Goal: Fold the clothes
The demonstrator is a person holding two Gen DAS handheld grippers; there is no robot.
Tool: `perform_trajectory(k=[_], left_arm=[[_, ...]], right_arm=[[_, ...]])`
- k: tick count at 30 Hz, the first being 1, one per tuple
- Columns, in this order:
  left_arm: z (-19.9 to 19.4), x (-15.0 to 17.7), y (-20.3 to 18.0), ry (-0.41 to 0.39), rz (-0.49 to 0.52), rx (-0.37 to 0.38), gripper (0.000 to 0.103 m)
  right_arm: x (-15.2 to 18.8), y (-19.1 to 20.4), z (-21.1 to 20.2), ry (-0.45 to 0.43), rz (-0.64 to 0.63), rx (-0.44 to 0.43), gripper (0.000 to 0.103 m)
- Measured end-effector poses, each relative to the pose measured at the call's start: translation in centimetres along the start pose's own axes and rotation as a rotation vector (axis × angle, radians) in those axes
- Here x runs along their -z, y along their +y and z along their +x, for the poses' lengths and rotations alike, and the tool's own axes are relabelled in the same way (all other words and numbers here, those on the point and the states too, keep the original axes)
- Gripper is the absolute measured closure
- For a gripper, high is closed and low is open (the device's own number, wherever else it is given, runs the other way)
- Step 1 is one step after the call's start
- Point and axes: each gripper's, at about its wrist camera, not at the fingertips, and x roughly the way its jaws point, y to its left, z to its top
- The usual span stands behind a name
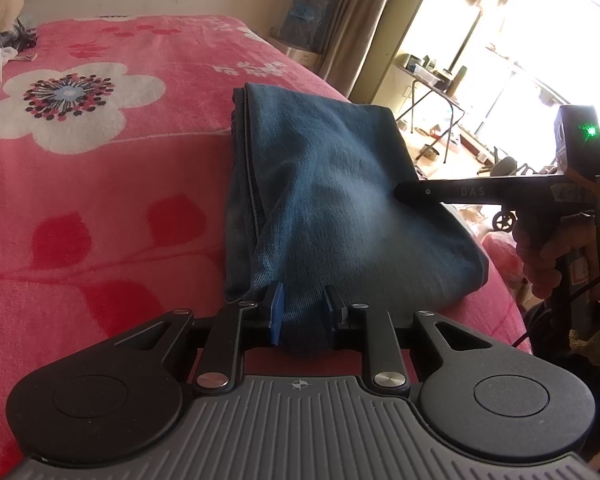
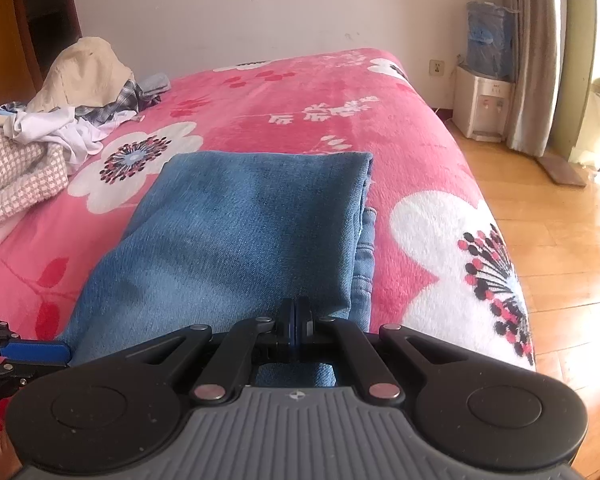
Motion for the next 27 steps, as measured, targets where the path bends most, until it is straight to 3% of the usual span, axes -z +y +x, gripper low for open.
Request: perform_trajectory(k=[11,15,18,22,24,27], left_arm=[[-0.1,0.3,-0.2,-0.008,0.001,-0.013,0.080],[-0.2,0.5,-0.1,-0.004,-0.011,-0.015,0.079],[-0.1,0.6,0.0,0.012,-0.022,-0.016,0.078],[0.0,0.7,0.0,0.020,-0.032,-0.019,0.078],[0.1,0.7,0.1,0.021,-0.031,-0.021,0.078],[0.3,0.6,0.2,0.027,-0.037,-0.014,0.078]], right_arm=[[-0.9,0.0,-0.6,0.003,0.016,-0.013,0.103],[-2.8,2.2,-2.9,-0.120,-0.093,-0.139,0.103],[-4.6,5.0,-2.3,-0.130,-0.206,-0.242,0.103],[-6.2,8.1,1.7,-0.071,-0.302,-0.290,0.103],[-6.4,8.5,4.9,-0.021,-0.298,-0.273,0.103],[-6.2,7.9,8.3,-0.014,-0.258,-0.301,0.103]])
